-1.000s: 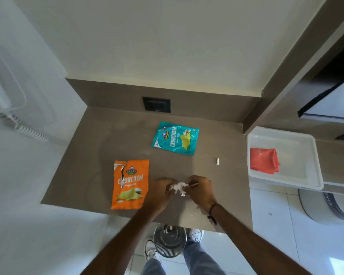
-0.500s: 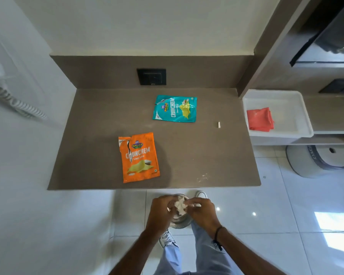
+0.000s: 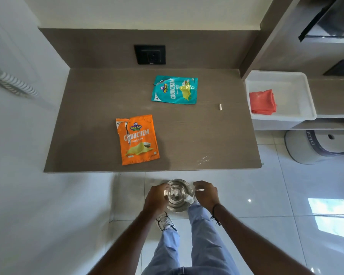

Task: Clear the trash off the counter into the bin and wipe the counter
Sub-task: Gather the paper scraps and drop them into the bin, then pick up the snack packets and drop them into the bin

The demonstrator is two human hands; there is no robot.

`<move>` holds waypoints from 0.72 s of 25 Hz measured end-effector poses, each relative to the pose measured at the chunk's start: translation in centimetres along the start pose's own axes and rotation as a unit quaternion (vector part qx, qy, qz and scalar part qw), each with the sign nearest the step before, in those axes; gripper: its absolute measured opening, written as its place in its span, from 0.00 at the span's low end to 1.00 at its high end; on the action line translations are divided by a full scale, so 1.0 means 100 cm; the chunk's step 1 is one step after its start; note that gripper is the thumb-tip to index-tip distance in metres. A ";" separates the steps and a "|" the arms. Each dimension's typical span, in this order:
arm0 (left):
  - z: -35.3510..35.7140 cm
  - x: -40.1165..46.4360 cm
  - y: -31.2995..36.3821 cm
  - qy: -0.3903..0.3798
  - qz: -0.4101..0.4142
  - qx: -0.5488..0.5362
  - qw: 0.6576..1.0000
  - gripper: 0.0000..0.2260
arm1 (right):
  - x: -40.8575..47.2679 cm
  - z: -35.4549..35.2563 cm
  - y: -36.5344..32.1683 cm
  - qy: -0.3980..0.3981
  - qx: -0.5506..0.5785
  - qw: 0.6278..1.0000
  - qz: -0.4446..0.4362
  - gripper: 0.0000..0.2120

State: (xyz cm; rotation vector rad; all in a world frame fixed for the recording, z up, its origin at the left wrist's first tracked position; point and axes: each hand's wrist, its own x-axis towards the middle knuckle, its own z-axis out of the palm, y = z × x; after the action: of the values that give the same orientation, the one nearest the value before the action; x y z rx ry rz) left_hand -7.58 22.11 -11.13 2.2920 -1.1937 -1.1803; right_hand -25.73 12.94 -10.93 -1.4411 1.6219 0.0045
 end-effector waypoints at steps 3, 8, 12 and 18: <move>-0.017 -0.005 0.005 0.019 0.019 -0.010 1.000 0.15 | -0.008 -0.015 -0.013 -0.011 0.003 1.000 -0.024 0.15; -0.052 -0.006 0.028 0.072 0.086 -0.056 0.992 0.09 | -0.019 -0.032 -0.053 -0.013 0.034 0.995 -0.098 0.10; -0.086 0.001 0.044 0.144 0.137 -0.084 0.976 0.07 | -0.021 -0.037 -0.098 -0.030 0.041 0.982 -0.184 0.14; -0.144 0.033 0.032 0.326 -0.096 -0.046 0.939 0.15 | 0.021 -0.026 -0.173 -0.021 0.056 0.991 -0.123 0.15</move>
State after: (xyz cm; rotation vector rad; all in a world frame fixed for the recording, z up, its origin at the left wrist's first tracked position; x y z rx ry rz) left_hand 2.93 16.05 -2.17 2.4639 -0.6622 -0.4279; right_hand -13.55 4.52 -1.32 -1.5332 1.3806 -0.1941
